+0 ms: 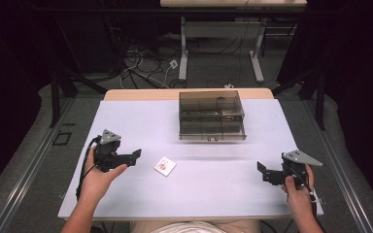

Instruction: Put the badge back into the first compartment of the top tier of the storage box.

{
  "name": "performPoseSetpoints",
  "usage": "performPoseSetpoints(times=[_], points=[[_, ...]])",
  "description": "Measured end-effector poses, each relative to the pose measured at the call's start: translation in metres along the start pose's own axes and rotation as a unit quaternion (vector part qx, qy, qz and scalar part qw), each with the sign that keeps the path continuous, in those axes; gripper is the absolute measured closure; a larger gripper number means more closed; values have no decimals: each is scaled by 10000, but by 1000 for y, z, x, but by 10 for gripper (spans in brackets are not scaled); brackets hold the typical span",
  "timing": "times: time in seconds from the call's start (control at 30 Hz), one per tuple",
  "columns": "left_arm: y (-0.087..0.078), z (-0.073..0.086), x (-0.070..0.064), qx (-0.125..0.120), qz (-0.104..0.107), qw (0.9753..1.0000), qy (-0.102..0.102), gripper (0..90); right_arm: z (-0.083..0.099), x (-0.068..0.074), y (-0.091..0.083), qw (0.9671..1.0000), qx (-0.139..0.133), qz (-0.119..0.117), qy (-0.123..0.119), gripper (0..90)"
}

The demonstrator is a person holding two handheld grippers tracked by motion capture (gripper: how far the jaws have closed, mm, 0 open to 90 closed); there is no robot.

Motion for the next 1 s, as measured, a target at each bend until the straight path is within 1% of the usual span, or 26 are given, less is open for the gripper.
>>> performPoseSetpoints(times=[0.1, 0.13, 0.17, 0.2, 0.23, 0.27, 0.3, 0.33, 0.37, 0.4, 0.43, 0.47, 0.57, 0.6, 0.63, 0.7, 0.73, 0.8, 0.9, 0.93, 0.97, 1.0], points=[[1, -2, -3, 50, 15, 10000, 61, 160, 0, 0, 1, 10000, -30, 29, 1, 0], [2, -4, -5, 11, 10, 10000, 84, 162, 0, -1, 1, 10000, -33, 33, -22, 0], [2, -4, -6, 58, 6, 9999, 91, 162, 0, -1, 1, 10000, -33, 33, -22, 0], [3, -6, -8, 23, 50, 9999, 108, 170, 0, 0, 1, 10000, -3, -4, -19, 0], [3, -6, -9, 74, 51, 9999, 127, 170, 0, 0, 1, 10000, -3, -4, -19, 0], [4, -8, -10, 53, 54, 9999, 106, 174, 0, 0, 1, 10000, -14, 13, -19, 0], [4, -9, -11, 50, 53, 9999, 148, 178, 0, 0, 2, 10000, -24, 30, -29, 0], [5, -9, -12, 94, 49, 9999, 134, 178, 0, 0, 2, 10000, -24, 30, -29, 0], [5, -10, -13, 113, 69, 9998, 161, 179, 0, 1, 2, 10000, -21, -14, -51, 0], [6, -11, -15, 136, 67, 9997, 174, 179, 0, 1, 2, 10000, -20, -11, -59, 0], [7, -12, -16, 102, 85, 9998, 141, 180, 0, 1, 2, 10000, 3, -34, -73, 0], [8, -13, -17, 149, 93, 9997, 156, 180, 0, 1, 2, 10000, 3, -34, -73, 0], [11, -15, -21, 154, 105, 9997, 163, 180, 0, 1, 2, 10000, -13, -19, -64, 0], [12, -15, -21, 169, 86, 9996, 202, 180, 0, 1, 2, 10000, -14, -15, -55, 0], [13, -16, -23, 164, 82, 9997, 175, 180, 0, 1, 2, 10000, -14, -15, -55, 0], [13, -17, -25, 224, 91, 9995, 222, 190, 0, 1, 2, 10000, -9, -19, -48, 0], [14, -19, -26, 159, 103, 9996, 209, 194, 0, 1, 2, 10000, -12, -25, -70, 0], [14, -20, -27, 199, 109, 9995, 241, 201, 0, 1, 2, 10000, -11, -25, -75, 0], [15, -22, -30, 213, 142, 9995, 198, 215, 0, 1, 2, 10000, 1, -39, -84, 0], [16, -23, -31, 197, 167, 9994, 241, 228, 0, 1, 2, 9999, 16, -27, -96, 0], [16, -24, -31, 182, 165, 9995, 217, 231, 0, 1, 2, 9999, 19, -26, -99, 0], [17, -24, -32, 204, 162, 9994, 236, 238, 1, 1, 2, 9999, 30, -27, -103, 0]])
Point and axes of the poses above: each handheld gripper's, and its own axes: y roughly forward along the jaws, z roughly out of its underside, x roughly to its left, the point moved 9 cm from there along y, roughly forward along the jaws, and after that the axes turned 11 degrees about x, right-handed, at the moved point
